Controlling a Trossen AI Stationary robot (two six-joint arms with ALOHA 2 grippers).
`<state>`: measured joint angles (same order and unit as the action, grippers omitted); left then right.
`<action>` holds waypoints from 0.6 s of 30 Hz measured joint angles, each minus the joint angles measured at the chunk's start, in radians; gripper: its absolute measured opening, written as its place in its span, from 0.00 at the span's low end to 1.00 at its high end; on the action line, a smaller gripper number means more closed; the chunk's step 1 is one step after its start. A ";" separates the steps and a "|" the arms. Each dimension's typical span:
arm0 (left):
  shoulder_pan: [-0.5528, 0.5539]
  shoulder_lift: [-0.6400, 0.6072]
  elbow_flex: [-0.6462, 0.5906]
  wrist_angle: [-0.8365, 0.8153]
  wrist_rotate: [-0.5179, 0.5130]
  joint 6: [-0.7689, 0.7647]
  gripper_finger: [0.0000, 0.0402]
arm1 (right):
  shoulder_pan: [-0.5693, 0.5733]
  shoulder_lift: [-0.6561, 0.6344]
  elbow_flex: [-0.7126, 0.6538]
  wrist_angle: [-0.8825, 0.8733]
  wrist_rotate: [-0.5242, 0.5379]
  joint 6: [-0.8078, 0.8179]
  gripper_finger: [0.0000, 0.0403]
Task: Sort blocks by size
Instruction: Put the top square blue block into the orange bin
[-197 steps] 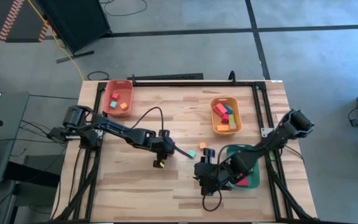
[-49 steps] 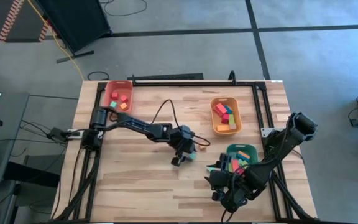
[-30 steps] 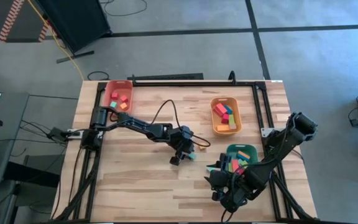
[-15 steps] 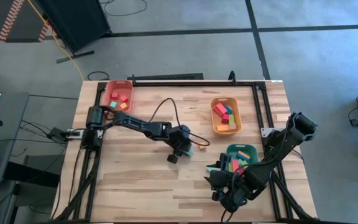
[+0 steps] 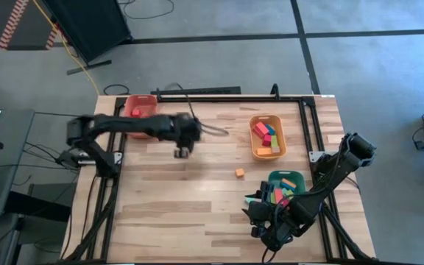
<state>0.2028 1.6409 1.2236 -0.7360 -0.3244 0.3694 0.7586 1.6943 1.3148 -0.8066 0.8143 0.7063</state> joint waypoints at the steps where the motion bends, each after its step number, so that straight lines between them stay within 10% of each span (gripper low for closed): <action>1: 0.029 -0.029 0.000 -0.038 -0.016 -0.013 0.31 | 0.000 0.000 0.000 -0.001 0.000 0.001 0.63; 18: 0.613 -0.241 -0.008 -0.373 -0.091 -0.101 0.32 | 0.000 0.000 0.000 0.002 0.000 -0.005 0.63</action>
<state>0.8159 1.4003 1.2154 -1.1085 -0.4152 0.2683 0.7586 1.6943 1.3148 -0.8043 0.8143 0.7017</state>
